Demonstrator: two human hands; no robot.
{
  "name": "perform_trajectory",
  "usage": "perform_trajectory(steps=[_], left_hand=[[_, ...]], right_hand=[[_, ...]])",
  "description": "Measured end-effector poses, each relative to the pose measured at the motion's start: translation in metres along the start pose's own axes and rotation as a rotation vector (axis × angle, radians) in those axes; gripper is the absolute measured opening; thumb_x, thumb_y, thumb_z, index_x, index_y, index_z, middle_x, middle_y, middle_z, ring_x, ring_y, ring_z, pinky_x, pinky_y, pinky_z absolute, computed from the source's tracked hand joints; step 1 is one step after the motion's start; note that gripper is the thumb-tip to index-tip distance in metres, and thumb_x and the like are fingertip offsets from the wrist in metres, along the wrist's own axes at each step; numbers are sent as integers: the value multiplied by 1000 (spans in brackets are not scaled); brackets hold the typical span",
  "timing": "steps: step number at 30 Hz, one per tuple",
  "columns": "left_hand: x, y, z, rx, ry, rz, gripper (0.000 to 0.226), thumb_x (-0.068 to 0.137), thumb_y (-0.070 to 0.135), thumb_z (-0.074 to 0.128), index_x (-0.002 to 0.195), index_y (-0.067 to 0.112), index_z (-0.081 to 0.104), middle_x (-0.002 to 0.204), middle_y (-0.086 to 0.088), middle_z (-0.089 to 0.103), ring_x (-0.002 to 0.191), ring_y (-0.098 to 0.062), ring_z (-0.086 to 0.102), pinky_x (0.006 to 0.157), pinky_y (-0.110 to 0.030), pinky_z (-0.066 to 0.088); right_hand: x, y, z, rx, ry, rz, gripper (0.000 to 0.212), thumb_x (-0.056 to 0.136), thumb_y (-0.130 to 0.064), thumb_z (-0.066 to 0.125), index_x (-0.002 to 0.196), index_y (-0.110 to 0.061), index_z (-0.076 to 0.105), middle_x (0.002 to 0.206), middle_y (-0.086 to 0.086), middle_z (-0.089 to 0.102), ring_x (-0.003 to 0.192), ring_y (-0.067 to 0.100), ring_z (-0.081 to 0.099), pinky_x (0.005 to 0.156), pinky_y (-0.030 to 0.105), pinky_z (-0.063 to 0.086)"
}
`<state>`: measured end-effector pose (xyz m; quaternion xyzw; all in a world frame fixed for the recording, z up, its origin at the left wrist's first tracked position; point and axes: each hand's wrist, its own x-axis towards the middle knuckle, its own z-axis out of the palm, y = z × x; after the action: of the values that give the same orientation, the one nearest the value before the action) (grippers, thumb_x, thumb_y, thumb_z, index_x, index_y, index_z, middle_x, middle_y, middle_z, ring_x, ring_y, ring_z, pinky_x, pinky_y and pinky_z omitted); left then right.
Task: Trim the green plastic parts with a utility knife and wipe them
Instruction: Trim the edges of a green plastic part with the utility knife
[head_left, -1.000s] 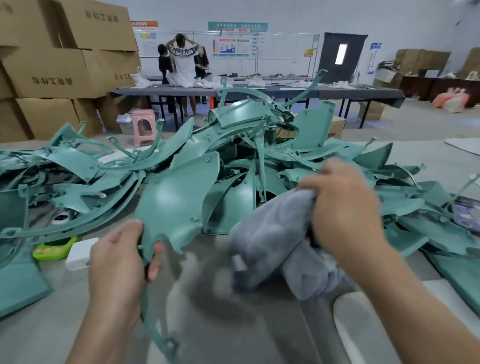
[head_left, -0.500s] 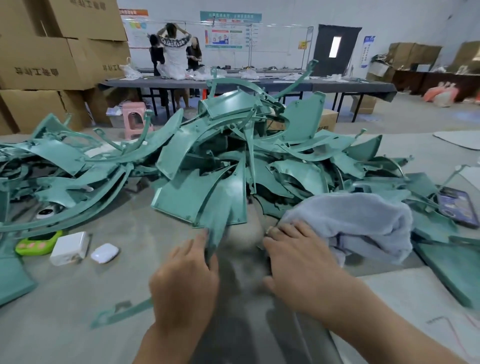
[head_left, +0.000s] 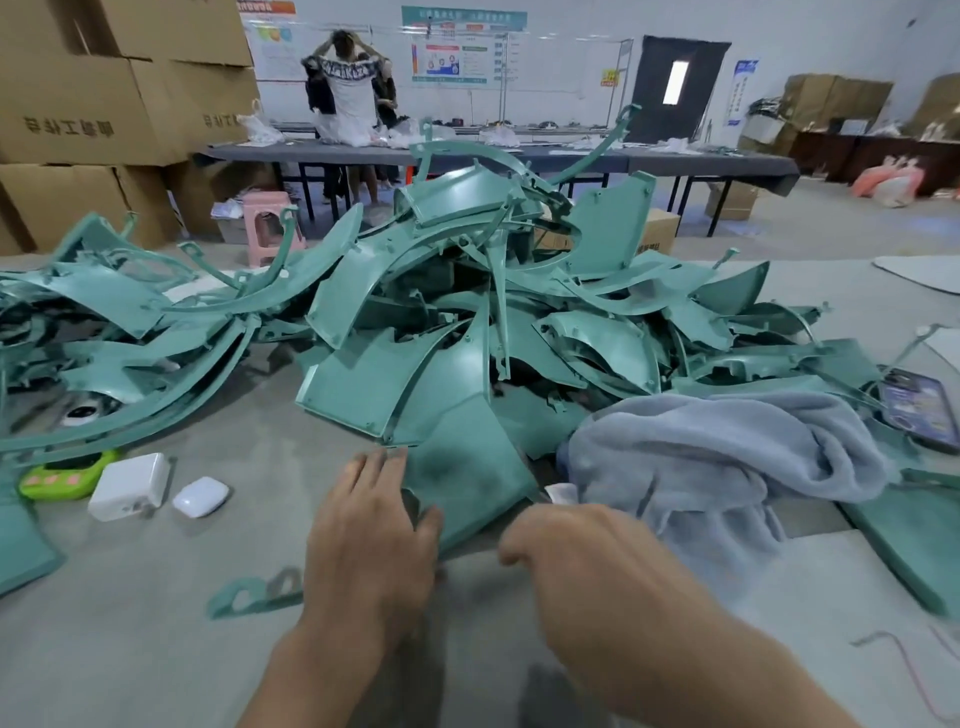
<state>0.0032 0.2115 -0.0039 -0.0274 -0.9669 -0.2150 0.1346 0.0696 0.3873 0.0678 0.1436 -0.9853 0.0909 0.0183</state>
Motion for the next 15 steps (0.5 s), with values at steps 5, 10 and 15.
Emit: perform_trajectory(steps=[5, 10, 15], left_hand=[[2, -15, 4, -58, -338, 2, 67, 102, 49, 45, 160, 26, 22, 171, 7, 9, 152, -20, 29, 122, -40, 29], [3, -4, -15, 270, -417, 55, 46, 99, 53, 41, 134, 23, 46, 153, 0, 35, 121, -25, 57, 95, -39, 47], [3, 6, -49, 270, -606, -8, 48, 82, 70, 44, 104, 30, 56, 107, 11, 59, 96, -18, 63, 82, -35, 50]], right_hand=[[24, 41, 35, 33, 12, 352, 11, 93, -12, 49, 90, -20, 55, 100, 3, 61, 92, 24, 62, 68, 31, 41], [22, 65, 47, -44, 82, 445, 11, 96, -25, 53, 101, -20, 61, 102, 2, 62, 96, 24, 63, 80, 33, 51], [24, 67, 52, -233, 23, 440, 23, 92, -17, 60, 113, -22, 65, 117, 1, 66, 113, 21, 63, 90, 29, 49]])
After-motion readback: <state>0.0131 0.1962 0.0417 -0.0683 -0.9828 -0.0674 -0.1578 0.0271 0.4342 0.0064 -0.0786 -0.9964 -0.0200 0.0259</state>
